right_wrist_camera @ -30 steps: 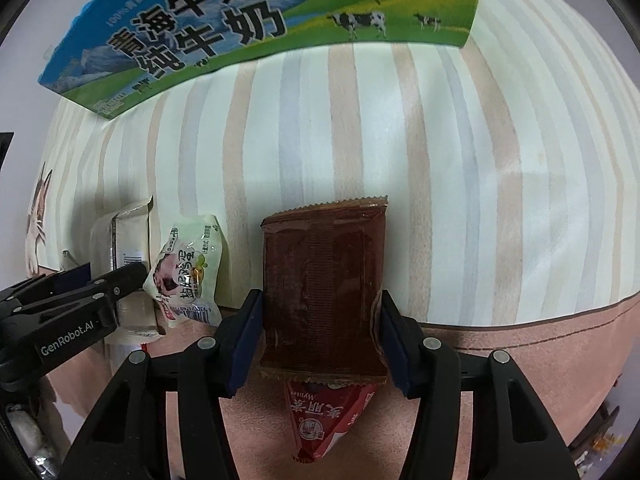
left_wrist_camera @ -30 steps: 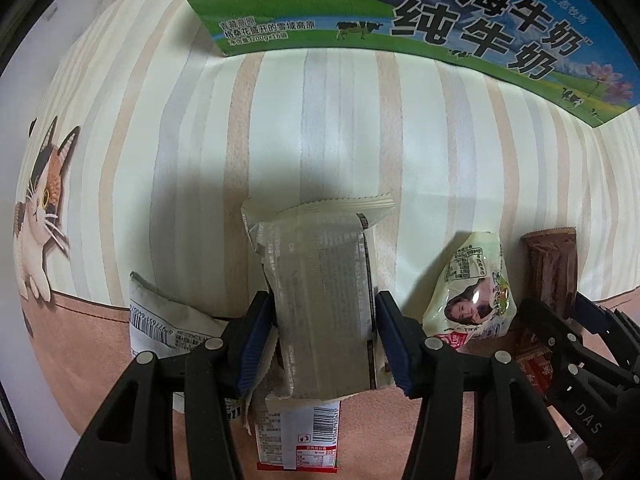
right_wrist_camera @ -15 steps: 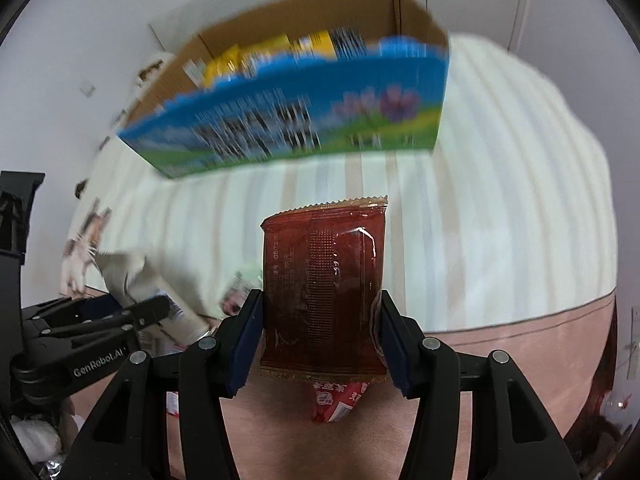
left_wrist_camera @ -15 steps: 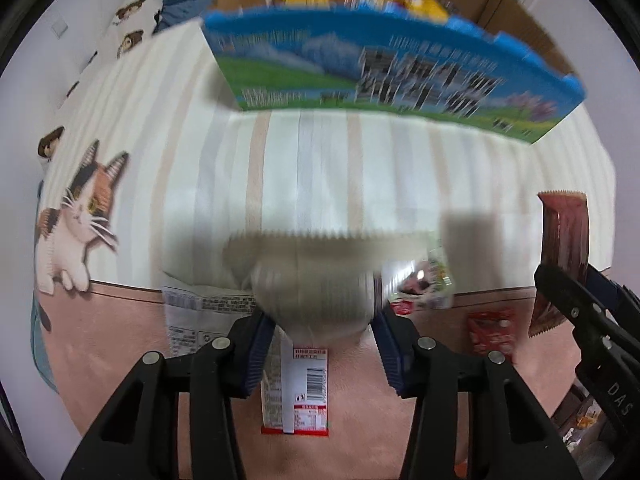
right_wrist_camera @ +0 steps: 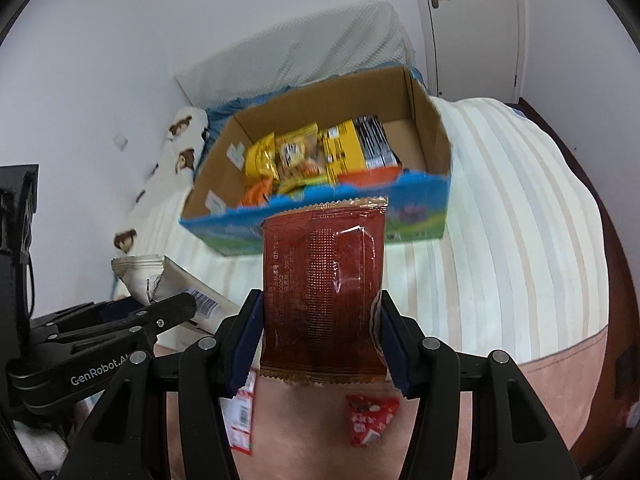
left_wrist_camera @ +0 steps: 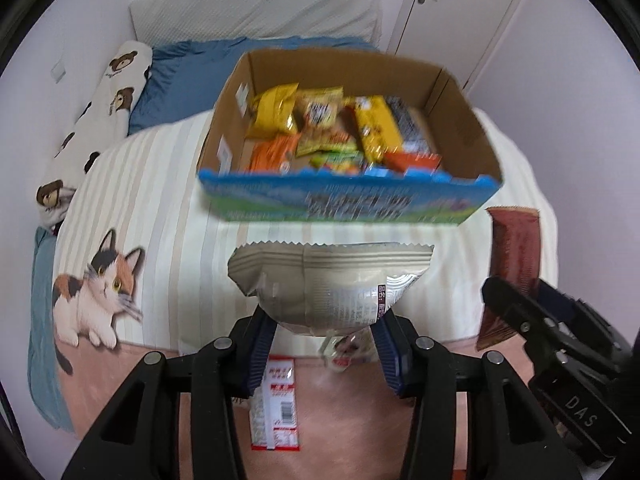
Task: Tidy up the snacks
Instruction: 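Lower both packs into the cardboard box and open both tools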
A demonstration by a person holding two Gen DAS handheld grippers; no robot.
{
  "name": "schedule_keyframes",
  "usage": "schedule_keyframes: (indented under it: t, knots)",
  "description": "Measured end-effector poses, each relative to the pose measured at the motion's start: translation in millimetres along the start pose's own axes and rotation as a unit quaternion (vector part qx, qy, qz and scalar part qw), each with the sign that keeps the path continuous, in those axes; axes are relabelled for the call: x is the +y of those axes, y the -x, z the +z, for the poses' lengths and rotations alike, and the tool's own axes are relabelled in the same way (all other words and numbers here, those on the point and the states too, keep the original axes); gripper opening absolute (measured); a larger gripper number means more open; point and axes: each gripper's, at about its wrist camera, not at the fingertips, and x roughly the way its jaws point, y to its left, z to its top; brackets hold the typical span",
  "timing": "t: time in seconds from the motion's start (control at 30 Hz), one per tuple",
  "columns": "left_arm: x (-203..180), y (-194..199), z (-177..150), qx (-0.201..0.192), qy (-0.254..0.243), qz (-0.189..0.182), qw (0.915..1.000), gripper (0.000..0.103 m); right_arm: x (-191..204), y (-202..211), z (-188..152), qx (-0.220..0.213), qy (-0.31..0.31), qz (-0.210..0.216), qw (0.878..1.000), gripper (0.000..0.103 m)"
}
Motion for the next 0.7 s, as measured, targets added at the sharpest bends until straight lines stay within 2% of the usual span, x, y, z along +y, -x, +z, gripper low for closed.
schedule_keyframes:
  t: [0.2, 0.4, 0.53, 0.7]
  knots:
    - [-3.3, -0.6, 45.4, -0.009, 0.011, -0.028, 0.9995, 0.043, -7.9, 1.5, 42.4, -0.021, -0.023, 0.025, 0.999, 0.058]
    - [-5.5, -22.4, 106.9, 0.0, 0.003, -0.033, 0.9995, 0.043, -23.8, -16.8, 98.8, -0.03, -0.029, 0.016, 0.999, 0.058]
    - [-6.9, -54.6, 148.0, 0.029, -0.013, -0.02, 0.9993, 0.044, -39.5, -50.4, 144.7, -0.007, -0.029, -0.007, 1.0, 0.058]
    - [2.0, -99.0, 187.9, 0.069, -0.003, -0.015, 0.9975, 0.044, -58.3, -93.4, 176.9, 0.03, -0.045, -0.023, 0.998, 0.058]
